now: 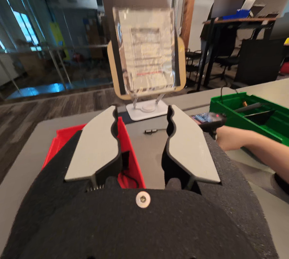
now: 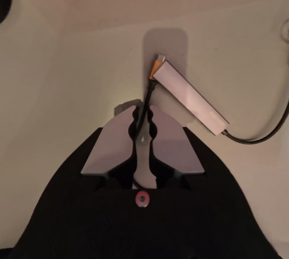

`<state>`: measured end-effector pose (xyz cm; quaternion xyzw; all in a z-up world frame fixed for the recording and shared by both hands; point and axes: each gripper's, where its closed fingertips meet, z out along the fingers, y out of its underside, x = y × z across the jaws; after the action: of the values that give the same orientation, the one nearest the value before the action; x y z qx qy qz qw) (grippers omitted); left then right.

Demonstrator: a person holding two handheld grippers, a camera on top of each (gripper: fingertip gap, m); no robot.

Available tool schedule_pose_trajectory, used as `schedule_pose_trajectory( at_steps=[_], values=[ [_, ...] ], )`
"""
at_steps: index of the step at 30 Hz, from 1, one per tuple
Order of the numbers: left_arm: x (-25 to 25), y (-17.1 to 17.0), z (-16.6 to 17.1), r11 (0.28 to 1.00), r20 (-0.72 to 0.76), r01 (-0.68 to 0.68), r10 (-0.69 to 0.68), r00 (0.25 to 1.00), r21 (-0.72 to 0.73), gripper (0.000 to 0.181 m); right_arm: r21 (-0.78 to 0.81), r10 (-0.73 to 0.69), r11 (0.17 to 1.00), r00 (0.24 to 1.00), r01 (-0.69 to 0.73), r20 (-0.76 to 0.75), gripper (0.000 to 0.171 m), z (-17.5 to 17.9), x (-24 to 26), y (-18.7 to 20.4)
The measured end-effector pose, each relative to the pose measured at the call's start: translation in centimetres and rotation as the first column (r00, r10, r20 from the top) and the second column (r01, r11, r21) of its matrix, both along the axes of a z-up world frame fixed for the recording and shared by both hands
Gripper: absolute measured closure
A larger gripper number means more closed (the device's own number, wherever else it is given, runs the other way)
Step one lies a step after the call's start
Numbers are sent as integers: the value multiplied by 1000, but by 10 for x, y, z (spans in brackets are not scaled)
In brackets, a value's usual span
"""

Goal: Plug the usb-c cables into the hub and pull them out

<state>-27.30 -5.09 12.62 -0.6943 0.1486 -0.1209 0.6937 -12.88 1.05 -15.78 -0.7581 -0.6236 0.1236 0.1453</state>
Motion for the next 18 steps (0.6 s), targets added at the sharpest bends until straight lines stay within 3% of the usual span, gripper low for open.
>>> schedule_pose_trajectory(
  at_steps=[2, 4, 6, 8, 11, 14, 18],
  values=[
    [8, -5, 30, 997, -6, 20, -19, 1000, 70, 123, -18, 52, 998, 999, -52, 9, 166, 0, 0, -8],
    [18, -8, 58, 990, -9, 51, -50, 999, 132, 127, -184, 243, 952, 970, -243, -19, 166, 0, 1, -50],
    [30, -8, 80, 980, -23, 81, -78, 997, 181, 128, -190, 374, 907, 926, -376, -44, 166, 3, 5, -69],
    [46, -4, 94, 968, -45, 135, -128, 991, 212, 129, -229, 400, 878, 907, -420, -132, 167, 21, 4, -81],
    [69, 6, 105, 953, -62, 227, -219, 974, 201, 128, -179, 364, 884, 878, -431, -311, 167, 67, 2, -77],
    [89, 17, 95, 942, -75, 314, -307, 949, 122, 129, -29, 328, 922, 817, -387, -474, 167, 120, 8, -61],
    [110, 28, 48, 916, -49, 400, -400, 915, -25, 130, 204, 235, 969, 752, -136, -616, 167, 185, 24, -20]
  ],
)
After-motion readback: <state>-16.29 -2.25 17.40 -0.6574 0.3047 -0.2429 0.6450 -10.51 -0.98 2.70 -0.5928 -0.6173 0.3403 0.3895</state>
